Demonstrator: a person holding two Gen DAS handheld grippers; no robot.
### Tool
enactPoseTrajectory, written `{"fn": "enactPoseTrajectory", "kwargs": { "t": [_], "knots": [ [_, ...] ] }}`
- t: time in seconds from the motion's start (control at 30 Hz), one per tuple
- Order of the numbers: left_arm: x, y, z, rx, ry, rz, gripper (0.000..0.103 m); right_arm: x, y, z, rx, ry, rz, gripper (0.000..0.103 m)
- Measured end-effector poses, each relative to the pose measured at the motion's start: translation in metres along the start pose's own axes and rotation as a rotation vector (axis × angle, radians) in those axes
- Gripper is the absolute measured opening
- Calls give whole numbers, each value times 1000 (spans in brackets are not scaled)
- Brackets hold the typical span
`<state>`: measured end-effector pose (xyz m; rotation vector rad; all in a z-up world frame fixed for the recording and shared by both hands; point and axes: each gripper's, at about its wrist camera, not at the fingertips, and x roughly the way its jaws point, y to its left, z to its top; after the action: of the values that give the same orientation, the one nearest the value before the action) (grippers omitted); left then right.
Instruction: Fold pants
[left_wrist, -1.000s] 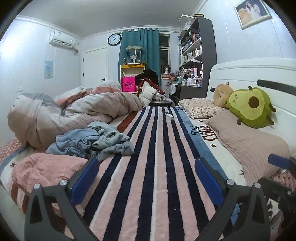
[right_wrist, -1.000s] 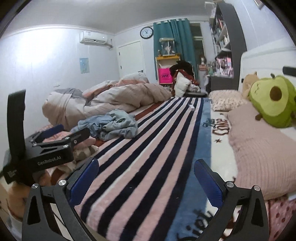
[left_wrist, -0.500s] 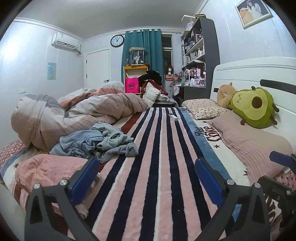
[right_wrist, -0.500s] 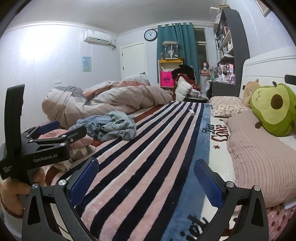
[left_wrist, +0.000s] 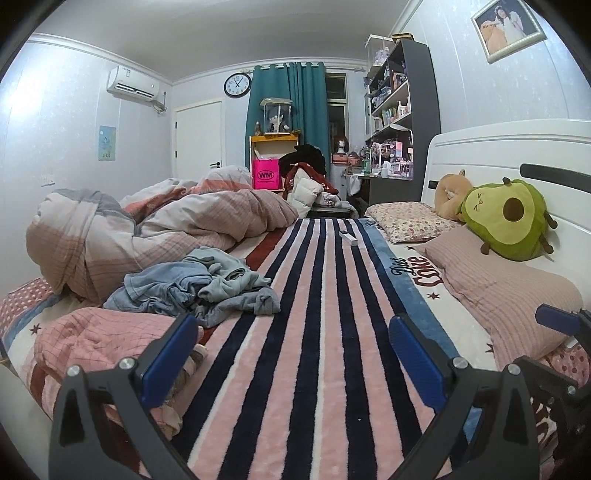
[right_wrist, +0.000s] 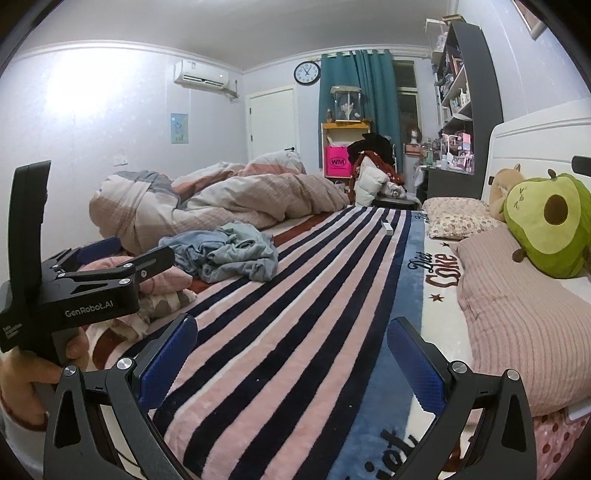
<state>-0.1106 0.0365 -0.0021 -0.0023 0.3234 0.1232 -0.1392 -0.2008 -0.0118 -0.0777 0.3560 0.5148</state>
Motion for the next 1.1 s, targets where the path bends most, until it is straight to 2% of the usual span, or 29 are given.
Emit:
{"fn": "enactPoseTrajectory", "kwargs": {
  "t": [1.1],
  "knots": [
    [-10,-5,-2,8,-4,8,102,-1,-4,0,0,0,5,103]
  ]
}}
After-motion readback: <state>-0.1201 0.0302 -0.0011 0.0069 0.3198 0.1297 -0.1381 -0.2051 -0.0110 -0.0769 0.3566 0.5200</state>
